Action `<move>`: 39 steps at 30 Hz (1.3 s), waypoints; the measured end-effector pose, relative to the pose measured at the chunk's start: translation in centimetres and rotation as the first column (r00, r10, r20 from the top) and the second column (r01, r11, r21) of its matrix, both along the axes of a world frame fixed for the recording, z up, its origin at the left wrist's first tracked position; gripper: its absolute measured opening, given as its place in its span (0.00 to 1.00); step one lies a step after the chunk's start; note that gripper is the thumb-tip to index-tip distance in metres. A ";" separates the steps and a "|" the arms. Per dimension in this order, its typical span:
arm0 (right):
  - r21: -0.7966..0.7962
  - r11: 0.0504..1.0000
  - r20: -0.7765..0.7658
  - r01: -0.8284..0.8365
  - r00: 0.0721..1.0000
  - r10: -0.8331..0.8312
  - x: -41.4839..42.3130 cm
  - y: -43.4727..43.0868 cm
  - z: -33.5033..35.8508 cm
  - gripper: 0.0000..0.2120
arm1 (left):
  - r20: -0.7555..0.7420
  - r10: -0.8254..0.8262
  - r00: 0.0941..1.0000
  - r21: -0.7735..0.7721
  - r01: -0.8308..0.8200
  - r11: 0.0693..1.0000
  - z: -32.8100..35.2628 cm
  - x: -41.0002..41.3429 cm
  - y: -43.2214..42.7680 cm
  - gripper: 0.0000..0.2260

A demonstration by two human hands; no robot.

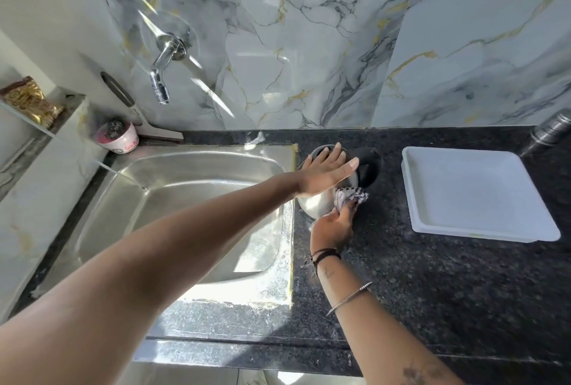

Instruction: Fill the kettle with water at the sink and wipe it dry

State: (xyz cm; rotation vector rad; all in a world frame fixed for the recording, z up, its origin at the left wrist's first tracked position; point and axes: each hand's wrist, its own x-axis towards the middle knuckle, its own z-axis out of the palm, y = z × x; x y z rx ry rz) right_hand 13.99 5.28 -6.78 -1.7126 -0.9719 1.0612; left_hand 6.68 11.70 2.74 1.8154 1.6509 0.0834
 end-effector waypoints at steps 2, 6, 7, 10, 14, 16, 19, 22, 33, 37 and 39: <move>-0.071 0.996 -0.061 -0.058 0.997 0.054 1.4 -0.4 0.2 0.24 | -0.033 -0.016 0.999 0.029 0.016 0.999 -0.5 0.1 -0.1 0.46; -0.180 0.938 -0.273 -0.297 0.931 0.243 8.1 1.5 1.1 0.18 | -0.078 -0.019 0.997 0.107 0.027 0.994 -1.1 0.2 -0.5 0.45; -0.213 0.907 -0.360 -0.364 0.892 0.274 10.5 2.3 1.5 0.16 | -0.085 -0.016 0.996 0.128 0.027 0.991 -1.4 0.3 -0.6 0.45; -0.204 0.901 -0.557 -0.383 0.802 0.215 18.2 5.9 3.3 0.10 | -0.090 0.010 0.996 0.210 0.009 0.978 -1.9 0.5 -1.0 0.43; -0.085 0.983 -0.161 -0.162 0.976 0.147 27.7 12.2 5.6 0.08 | -0.121 0.069 0.990 0.351 -0.022 0.936 -2.8 1.3 -1.2 0.39; 0.039 0.989 0.269 -0.144 0.955 0.128 31.2 15.1 5.7 0.15 | -0.085 0.110 0.990 0.407 -0.066 0.911 -3.5 1.5 -1.2 0.37; 0.000 0.986 0.708 -0.165 0.697 0.116 33.5 19.2 4.7 0.08 | -0.033 0.150 0.988 0.431 -0.122 0.894 -4.4 1.5 -1.3 0.37; -0.159 0.973 0.859 -0.166 0.463 0.219 33.7 22.6 2.6 0.12 | -0.013 0.161 0.987 0.439 -0.139 0.888 -4.5 1.4 -1.3 0.38; -0.470 0.861 0.827 -0.195 0.243 0.507 30.6 24.0 -0.5 0.23 | 0.040 0.160 0.986 0.387 -0.163 0.907 -3.8 1.7 -1.4 0.35; -0.379 0.898 0.874 -0.222 0.233 0.426 27.2 22.3 2.6 0.28 | 0.029 0.103 0.994 0.346 -0.107 0.932 -3.1 1.1 -1.1 0.36; -0.240 0.884 0.911 -0.402 0.220 0.348 24.1 20.7 4.9 0.29 | -0.026 0.045 0.999 0.322 -0.035 0.946 -2.5 1.0 -1.5 0.35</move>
